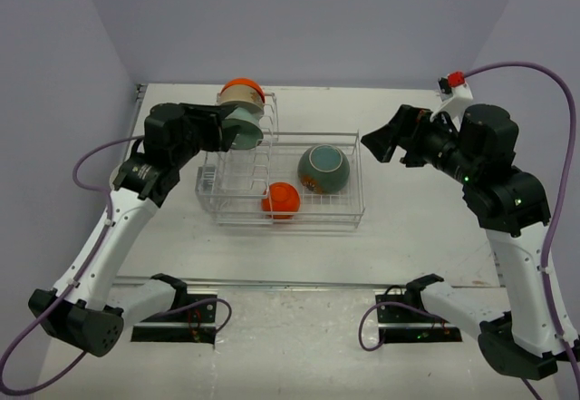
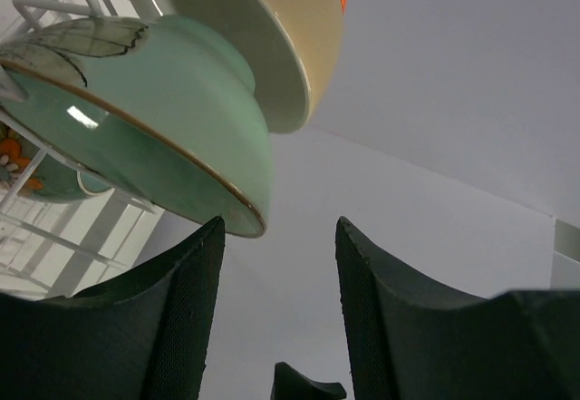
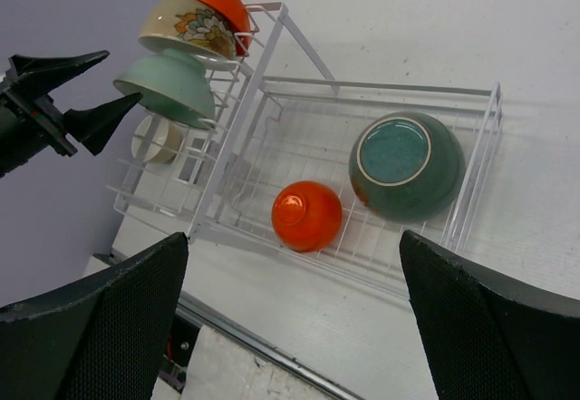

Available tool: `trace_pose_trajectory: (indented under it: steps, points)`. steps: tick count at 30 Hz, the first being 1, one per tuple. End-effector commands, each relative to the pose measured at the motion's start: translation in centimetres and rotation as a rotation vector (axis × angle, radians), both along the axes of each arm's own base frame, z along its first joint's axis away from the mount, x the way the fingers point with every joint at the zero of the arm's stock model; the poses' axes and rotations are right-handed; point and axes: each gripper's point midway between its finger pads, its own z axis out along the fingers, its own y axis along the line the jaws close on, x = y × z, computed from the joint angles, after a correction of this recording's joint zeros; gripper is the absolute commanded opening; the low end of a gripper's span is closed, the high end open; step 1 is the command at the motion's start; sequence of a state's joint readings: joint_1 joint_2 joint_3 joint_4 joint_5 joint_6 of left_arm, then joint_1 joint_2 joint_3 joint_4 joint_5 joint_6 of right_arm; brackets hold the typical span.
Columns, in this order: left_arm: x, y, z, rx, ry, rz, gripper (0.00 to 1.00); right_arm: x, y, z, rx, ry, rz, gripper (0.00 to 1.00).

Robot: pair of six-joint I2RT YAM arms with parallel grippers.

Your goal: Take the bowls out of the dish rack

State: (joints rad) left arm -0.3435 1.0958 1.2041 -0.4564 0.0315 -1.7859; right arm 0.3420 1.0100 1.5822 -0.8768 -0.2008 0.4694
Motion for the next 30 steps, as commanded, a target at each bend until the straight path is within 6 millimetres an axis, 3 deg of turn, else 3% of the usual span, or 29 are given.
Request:
trace_pose_trajectory:
  steps: [1,13,21,28,30]
  points:
    - [1.1,0.6,2.7,0.023,-0.090,0.054,0.53,0.3,0.1,1.8,0.004,-0.076,0.010,0.99]
    - [2.8,0.1,1.9,0.089,-0.099,0.085,0.41,0.6,0.0,1.7,-0.025,-0.101,0.017,0.99]
    - [3.2,-0.7,1.4,0.112,-0.092,0.086,0.24,0.4,-0.5,2.3,-0.040,-0.135,0.000,0.99]
    - [3.2,-0.8,1.4,0.117,-0.096,0.084,0.00,0.4,-0.4,2.6,-0.038,-0.148,0.011,0.99]
    - [3.1,-0.6,1.5,0.122,-0.101,0.089,0.00,0.5,-0.3,2.5,-0.037,-0.144,0.012,0.99]
